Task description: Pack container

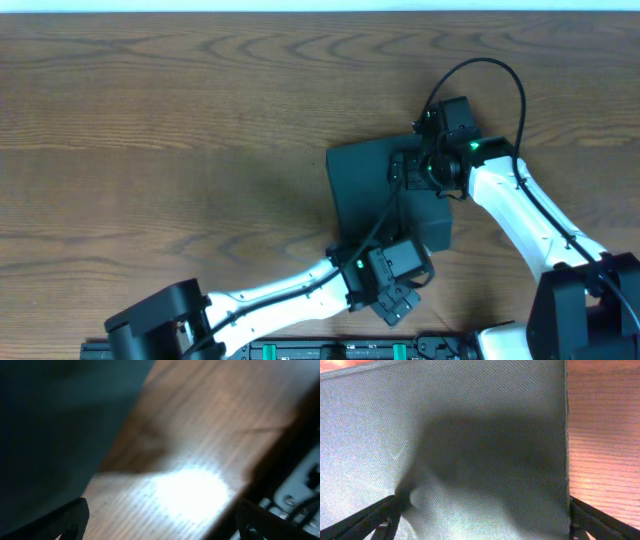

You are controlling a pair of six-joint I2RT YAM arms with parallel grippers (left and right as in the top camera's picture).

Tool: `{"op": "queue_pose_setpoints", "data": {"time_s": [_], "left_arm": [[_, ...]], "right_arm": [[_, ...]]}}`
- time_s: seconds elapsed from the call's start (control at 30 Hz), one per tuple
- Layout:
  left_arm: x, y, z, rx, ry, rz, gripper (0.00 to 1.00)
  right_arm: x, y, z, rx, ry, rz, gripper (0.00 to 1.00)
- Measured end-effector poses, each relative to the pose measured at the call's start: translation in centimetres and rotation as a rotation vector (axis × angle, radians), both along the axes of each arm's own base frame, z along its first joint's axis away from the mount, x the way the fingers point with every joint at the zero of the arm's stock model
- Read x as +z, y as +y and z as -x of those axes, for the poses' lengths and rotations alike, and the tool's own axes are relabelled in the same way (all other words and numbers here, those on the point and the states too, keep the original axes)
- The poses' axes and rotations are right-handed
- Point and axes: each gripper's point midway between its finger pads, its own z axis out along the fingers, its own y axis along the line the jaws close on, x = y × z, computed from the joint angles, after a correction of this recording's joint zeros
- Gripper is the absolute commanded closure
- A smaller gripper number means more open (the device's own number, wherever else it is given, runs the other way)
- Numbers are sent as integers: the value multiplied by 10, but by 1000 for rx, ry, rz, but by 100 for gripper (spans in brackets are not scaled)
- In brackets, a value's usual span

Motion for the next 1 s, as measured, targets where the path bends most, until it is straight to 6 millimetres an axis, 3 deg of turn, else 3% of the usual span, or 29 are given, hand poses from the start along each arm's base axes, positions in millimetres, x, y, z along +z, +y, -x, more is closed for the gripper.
{"op": "queue_pose_setpoints", "data": {"time_s": [0.33,0.7,1.0], "left_arm": [[-4,4,-32,60,-21,47,5],[-7,2,-31,35,-19,60,5],[-23,-3,-21,-8,31,49,5]], "right_arm": [[1,0,-1,-3,16,2,1],[1,1,-1,-5,19,-2,1],[1,1,-1,-5,18,-3,1]]}}
